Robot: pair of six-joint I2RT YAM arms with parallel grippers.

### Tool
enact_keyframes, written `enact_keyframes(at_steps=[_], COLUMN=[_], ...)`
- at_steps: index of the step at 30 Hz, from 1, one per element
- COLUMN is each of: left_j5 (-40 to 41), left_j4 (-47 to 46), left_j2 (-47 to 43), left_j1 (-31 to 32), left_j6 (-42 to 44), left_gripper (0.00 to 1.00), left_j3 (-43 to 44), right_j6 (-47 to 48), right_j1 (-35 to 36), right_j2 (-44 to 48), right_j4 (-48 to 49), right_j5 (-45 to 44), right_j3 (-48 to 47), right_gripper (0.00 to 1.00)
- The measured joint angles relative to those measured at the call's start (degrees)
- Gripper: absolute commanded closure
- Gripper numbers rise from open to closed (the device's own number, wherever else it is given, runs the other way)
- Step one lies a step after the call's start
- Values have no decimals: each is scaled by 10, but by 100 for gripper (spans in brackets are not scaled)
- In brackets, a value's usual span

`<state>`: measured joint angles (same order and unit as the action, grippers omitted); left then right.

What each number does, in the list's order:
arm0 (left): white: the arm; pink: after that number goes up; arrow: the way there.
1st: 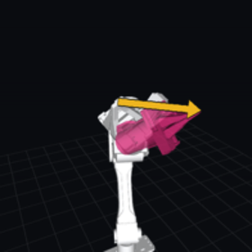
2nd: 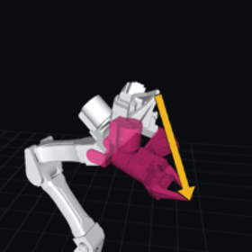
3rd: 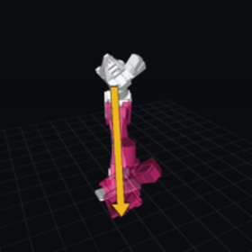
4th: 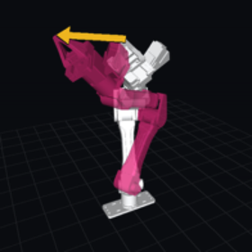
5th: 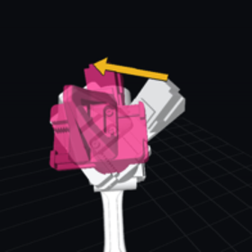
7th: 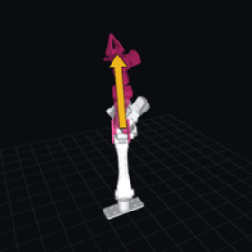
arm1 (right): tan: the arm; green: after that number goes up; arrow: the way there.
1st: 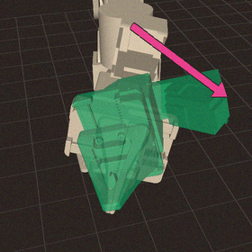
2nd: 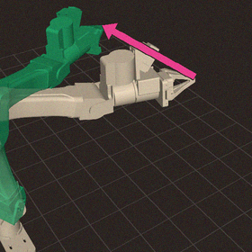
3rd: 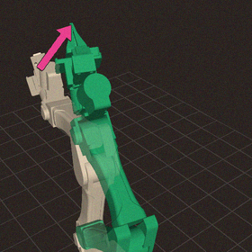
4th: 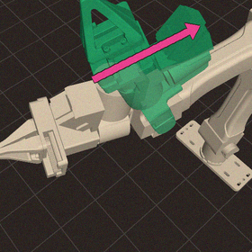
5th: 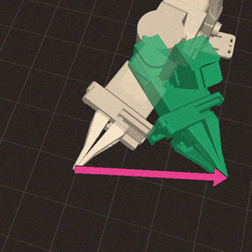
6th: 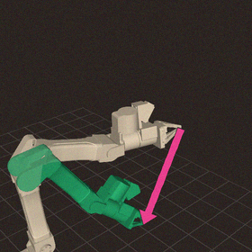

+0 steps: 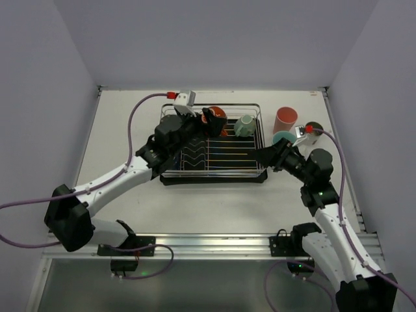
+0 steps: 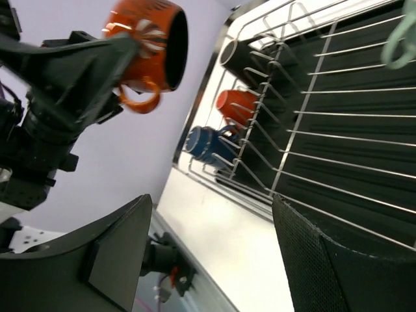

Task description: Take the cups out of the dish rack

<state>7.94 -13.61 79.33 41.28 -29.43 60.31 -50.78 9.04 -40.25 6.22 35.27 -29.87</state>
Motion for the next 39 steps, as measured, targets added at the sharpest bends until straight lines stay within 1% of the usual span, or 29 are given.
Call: enact_keyframes(at_steps=[6,12,17,24,26,31,36,39], left_j5=[-118,-211,-257,-296,-303,-315,-315,-313], left_j4=[-117,-222,-309,-413,-437,-471,-500,-507], left_j2=[-61,-70,-72,-71,-69,-69,-69,-70], left_j1=[0,0,0,4,7,16,16,16], left_j6=[-61,-150,-205,-266,-275,-286,-295,-298], left_gripper=[62,64,64,64,64,65,65,66], left_j3=[-77,-146,-174,-190,-192,-201,-209,-210], right_j6=[-63,-103,-153,-197,-211,-251,-283,-294], right_j1=[61,110,117,135,138,142,144,146], right_j2=[-38,-48,-49,-83,-93,-113,-128,-118], right_j4=[86,171,258,336,360,429,474,490], right_j5=[0,2,2,2,2,4,17,17], right_j3=[0,-4,-3,-3,-3,-4,-3,3], right_gripper=[34,34,35,44,45,45,41,38])
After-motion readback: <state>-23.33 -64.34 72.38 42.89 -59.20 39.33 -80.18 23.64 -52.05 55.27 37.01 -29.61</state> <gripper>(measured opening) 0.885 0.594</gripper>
